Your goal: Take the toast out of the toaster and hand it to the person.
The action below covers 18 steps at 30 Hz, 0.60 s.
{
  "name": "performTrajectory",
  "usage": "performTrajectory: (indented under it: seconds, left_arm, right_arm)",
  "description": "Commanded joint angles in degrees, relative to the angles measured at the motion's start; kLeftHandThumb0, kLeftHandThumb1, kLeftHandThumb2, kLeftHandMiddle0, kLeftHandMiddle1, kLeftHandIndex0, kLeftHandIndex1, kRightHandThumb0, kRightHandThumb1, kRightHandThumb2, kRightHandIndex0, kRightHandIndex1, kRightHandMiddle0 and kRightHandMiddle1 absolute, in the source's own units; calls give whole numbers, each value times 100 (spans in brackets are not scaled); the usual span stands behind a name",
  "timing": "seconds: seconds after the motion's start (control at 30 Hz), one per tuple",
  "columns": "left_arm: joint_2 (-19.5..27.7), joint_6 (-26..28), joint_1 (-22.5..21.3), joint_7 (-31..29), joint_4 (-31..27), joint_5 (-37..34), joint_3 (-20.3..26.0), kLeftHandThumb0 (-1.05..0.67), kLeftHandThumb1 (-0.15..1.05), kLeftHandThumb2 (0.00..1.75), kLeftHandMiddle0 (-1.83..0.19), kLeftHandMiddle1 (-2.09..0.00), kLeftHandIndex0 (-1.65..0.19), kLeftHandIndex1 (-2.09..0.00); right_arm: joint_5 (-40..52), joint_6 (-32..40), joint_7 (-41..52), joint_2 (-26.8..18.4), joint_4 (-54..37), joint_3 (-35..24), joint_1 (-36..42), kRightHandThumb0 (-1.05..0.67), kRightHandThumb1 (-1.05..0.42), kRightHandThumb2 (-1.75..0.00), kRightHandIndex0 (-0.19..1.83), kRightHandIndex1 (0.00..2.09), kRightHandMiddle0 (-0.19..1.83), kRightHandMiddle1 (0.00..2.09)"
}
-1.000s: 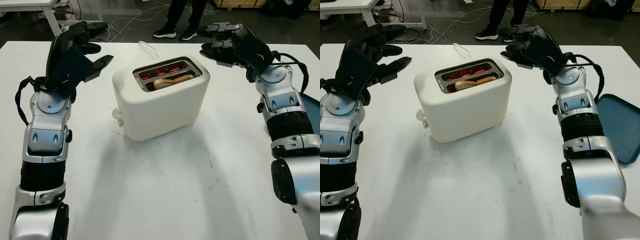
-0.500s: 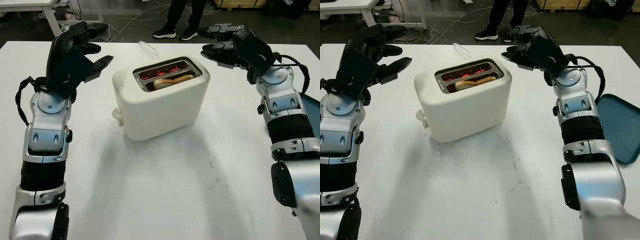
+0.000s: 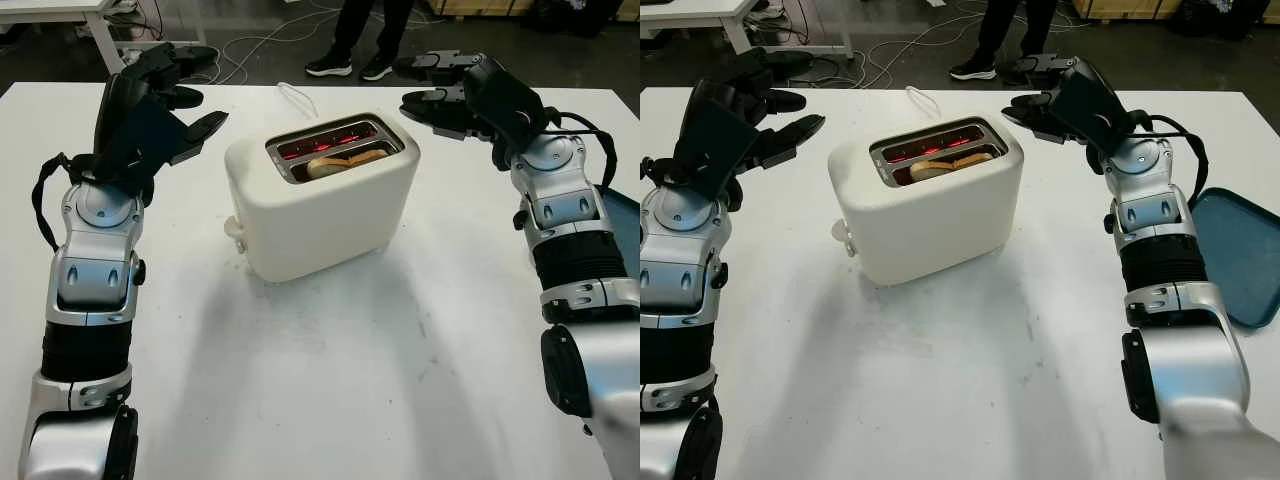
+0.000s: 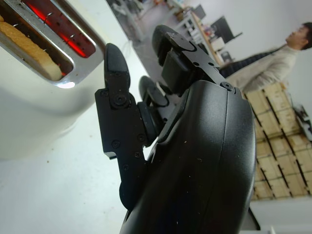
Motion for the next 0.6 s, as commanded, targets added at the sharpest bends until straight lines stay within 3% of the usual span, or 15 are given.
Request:
performTrajectory:
  seconds: [0.0,0.57]
  left_arm:
    - [28,21,55,-13,-60,31,-22,-26,75,37,-25,-96,-47,-40]
    - [1,88,69,28,-112,5,31,-25,75,37,-26,-96,-46,-43]
  right_arm:
    - [60,149,-18,29,-103,-29,43,-32,-92,-18,63,6,61,0]
    - [71,275,-38,32,-184,-59,89,-30,-92,-17,63,6,61,0]
